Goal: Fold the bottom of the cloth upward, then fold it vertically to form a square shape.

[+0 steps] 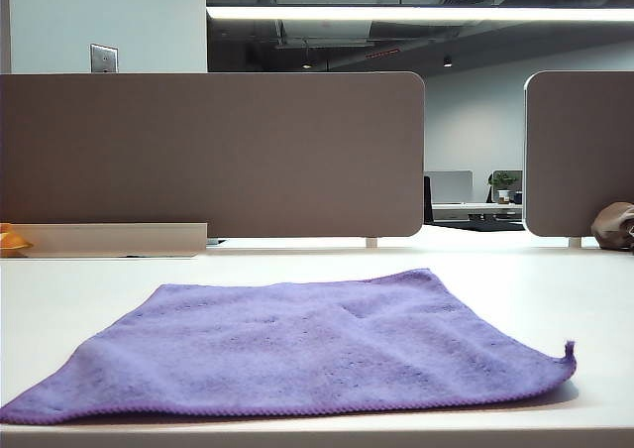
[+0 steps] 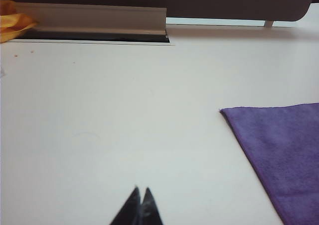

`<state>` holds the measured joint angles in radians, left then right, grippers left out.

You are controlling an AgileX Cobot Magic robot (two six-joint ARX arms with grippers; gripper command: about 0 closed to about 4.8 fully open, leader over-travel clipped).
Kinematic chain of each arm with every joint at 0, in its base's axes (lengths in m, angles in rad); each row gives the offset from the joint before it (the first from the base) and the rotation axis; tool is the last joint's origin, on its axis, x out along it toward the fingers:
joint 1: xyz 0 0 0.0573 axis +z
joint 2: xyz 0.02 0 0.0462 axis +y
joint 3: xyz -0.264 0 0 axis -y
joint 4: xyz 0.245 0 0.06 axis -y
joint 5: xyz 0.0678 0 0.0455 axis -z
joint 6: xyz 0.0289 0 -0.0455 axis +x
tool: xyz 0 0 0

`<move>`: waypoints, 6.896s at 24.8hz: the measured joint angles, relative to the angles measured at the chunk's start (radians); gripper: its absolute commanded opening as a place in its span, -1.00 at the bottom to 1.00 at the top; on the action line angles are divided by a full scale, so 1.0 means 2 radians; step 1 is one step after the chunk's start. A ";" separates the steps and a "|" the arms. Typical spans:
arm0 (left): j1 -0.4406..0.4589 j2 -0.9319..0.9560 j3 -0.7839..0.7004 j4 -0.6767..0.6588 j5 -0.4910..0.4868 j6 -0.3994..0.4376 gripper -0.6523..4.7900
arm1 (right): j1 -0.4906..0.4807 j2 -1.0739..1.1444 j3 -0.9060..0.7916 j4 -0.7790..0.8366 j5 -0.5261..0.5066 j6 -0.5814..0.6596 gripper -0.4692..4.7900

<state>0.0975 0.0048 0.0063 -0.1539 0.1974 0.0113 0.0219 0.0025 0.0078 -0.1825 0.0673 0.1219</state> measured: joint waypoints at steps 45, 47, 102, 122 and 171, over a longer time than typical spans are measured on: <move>0.000 0.000 0.106 0.019 0.118 -0.254 -0.77 | 0.000 0.000 0.000 0.180 -0.221 0.218 -0.68; 0.000 -0.001 0.121 0.021 0.141 -0.263 -0.77 | 0.000 0.000 0.000 0.239 -0.233 0.222 -0.56; -0.156 0.542 0.200 -0.165 0.213 -0.270 -0.29 | 0.094 0.607 0.167 0.032 -0.397 0.200 -0.27; -0.156 0.638 0.209 -0.129 0.278 -0.229 -0.09 | 0.094 0.608 0.166 0.044 -0.401 0.202 -0.79; -0.386 0.529 0.199 -0.179 0.192 -0.373 -0.78 | 0.106 0.427 0.165 -0.196 -0.393 0.194 -0.85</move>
<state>-0.6739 1.0626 0.4046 -0.5125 0.5819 -0.7338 0.2333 0.8558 0.3370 -0.5755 -0.7185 0.5102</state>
